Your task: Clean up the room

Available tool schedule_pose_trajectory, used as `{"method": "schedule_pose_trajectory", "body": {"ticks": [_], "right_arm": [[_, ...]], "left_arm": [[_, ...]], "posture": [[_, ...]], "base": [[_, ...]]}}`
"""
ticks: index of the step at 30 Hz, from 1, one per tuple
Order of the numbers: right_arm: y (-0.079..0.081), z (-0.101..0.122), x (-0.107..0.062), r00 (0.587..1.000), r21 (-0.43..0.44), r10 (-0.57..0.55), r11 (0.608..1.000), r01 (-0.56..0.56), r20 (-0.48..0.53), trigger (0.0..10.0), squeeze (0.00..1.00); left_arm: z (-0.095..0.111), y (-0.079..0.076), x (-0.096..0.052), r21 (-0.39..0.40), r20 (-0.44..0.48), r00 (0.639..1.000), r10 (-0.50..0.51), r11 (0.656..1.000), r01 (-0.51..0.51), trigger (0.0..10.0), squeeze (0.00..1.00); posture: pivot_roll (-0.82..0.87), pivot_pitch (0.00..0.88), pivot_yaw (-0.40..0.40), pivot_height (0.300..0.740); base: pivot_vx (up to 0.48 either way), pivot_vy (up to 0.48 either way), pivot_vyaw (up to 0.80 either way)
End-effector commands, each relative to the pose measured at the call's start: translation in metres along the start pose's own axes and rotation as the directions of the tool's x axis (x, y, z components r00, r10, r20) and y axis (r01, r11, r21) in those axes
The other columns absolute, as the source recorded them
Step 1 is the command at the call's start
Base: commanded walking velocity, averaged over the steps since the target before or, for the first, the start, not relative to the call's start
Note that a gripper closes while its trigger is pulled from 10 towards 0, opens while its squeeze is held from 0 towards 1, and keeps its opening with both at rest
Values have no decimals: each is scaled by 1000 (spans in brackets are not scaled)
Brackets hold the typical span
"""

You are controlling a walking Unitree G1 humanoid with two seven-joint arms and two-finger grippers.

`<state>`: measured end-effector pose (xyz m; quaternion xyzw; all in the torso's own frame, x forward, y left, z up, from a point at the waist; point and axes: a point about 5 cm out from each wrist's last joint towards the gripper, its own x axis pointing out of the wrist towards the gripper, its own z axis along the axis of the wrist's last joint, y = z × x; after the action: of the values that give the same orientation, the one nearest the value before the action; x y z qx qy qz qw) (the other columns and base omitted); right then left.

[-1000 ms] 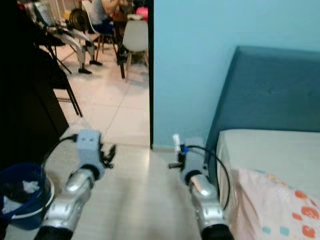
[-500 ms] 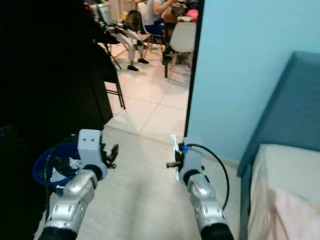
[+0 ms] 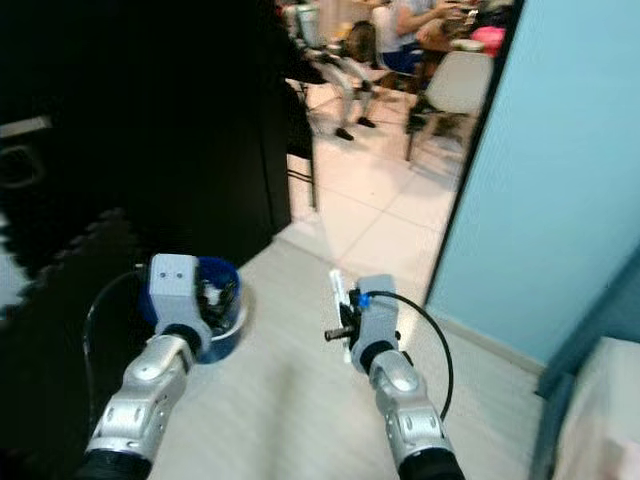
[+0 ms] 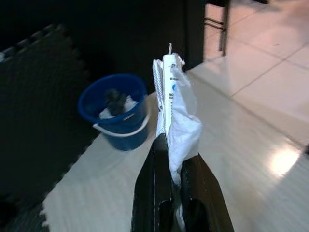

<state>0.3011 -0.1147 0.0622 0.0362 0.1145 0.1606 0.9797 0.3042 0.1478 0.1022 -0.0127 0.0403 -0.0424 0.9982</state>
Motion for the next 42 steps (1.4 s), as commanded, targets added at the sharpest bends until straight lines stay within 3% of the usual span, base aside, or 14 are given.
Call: {"method": "schedule_pose_trajectory", "body": {"ticks": [1, 13, 18, 28, 42], "right_arm": [[-1, 2, 0, 1000, -3, 1, 1000, -1, 7, 10000, 0], [-2, 1, -4, 996, -13, 91, 996, -91, -6, 10000, 0], [-7, 3, -2, 999, -35, 48, 998, -48, -4, 10000, 0], [-15, 4, -1, 1000, -19, -28, 999, 29, 10, 10000, 0], [-6, 4, 2, 1000, -45, 8, 999, -8, 9, 10000, 0]], "left_arm": [[-2, 0, -2, 9, -16, 1000, -7, 1000, 7, 10000, 0], [0, -4, -1, 9, 12, 998, -59, 998, 59, 10000, 0], [-1, -3, 0, 39, -9, 999, -36, 999, 37, 10000, 0], [1, -3, 3, 17, 1, 1000, -22, 1000, 22, 10000, 0], [3, -5, 4, 1, 19, 1000, -7, 1000, 7, 10000, 0]], "posture": [[36, 0, -34, 740], [32, 0, -26, 740], [31, 0, -29, 740], [23, 0, -34, 740], [33, 0, -51, 740]], "base": [[0, 0, 800], [0, 0, 800], [0, 0, 735], [28, 0, 0], [342, 0, 0]]}}
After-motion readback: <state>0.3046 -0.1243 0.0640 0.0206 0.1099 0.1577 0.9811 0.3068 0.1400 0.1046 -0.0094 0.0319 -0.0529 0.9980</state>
